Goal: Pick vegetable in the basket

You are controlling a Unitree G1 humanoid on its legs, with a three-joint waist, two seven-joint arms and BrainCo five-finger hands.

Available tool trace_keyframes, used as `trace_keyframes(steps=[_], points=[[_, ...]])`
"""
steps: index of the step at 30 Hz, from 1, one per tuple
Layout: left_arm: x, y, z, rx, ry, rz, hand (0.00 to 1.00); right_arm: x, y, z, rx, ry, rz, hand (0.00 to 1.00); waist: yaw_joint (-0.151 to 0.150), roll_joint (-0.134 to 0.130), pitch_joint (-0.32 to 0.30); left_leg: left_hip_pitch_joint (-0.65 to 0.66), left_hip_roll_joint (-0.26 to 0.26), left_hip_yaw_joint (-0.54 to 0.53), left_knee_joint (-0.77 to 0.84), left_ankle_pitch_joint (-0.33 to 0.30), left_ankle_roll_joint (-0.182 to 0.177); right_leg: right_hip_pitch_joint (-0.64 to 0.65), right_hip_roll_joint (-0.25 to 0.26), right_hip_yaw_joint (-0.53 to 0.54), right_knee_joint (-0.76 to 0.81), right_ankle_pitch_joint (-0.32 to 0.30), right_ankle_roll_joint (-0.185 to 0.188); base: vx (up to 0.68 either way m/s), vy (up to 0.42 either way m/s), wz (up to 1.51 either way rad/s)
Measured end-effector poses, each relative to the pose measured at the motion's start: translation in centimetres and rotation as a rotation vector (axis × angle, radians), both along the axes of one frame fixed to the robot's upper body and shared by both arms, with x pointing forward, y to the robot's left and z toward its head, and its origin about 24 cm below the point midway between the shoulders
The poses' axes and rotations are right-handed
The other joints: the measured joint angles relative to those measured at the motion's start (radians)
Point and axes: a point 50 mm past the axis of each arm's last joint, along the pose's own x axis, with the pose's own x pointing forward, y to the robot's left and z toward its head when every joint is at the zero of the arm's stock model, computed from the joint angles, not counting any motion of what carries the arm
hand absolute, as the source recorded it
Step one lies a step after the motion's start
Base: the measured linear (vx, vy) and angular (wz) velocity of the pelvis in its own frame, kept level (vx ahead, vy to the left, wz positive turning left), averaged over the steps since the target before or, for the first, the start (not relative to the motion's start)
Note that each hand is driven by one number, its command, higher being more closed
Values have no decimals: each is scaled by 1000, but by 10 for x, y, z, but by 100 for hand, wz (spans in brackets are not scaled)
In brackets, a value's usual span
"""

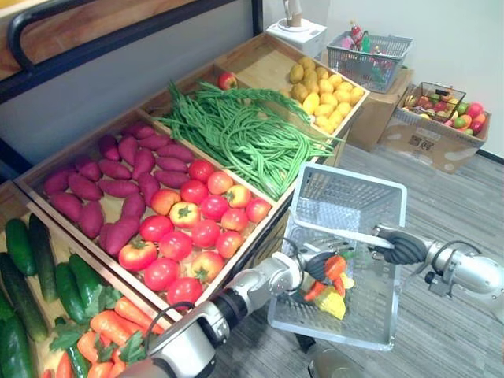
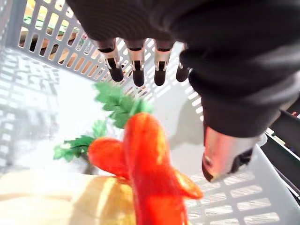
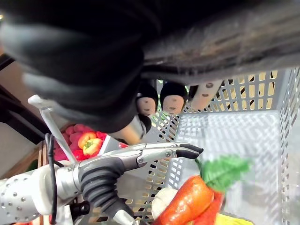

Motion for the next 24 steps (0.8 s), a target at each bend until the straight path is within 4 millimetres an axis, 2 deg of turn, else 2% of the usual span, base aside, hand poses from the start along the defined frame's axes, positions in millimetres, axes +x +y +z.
trace_keyframes(steps=[6,10,12,14,16,19,24], points=[[-3,-10,13,-18,-49,-58,0,2,-8,-3,-11,5,-38,100,-1,-1,1,-18,6,-35,6,-5,7,4,-14,-33,0,0,0,-86,-47,17],[-24,-33,44,-117,-136,-206,0,3,-21,-9,-31,-10,-111,100,8,-2,2,-47,17,-77,27,-14,18,9,-31,-72,0,0,0,-91,-42,26],[-24,-30,49,-133,-121,-205,0,2,-25,-8,-52,-32,-123,100,6,-5,4,-51,23,-95,37,-17,19,18,-37,-88,-1,0,0,-85,-31,29],[-33,-31,58,-174,-131,-264,0,4,-34,-8,-91,-56,-167,100,7,-6,4,-52,27,-111,40,-18,19,27,-42,-114,-1,-1,0,-96,-29,25],[-62,-43,85,-310,-167,-420,0,6,-52,-9,-133,-84,-260,100,20,-7,4,-67,27,-140,42,-22,22,36,-53,-137,-5,-1,1,-87,-15,31],[-90,-44,108,-471,-164,-540,0,7,-73,-11,-171,-107,-378,100,31,-7,3,-85,27,-173,46,-19,27,39,-64,-165,-6,-1,1,-81,-11,29],[-102,-26,113,-523,-140,-552,0,-1,-105,-30,-108,-109,-614,100,46,-5,1,-103,29,-241,49,-17,31,72,-81,-221,-17,-1,1,-63,-13,30]])
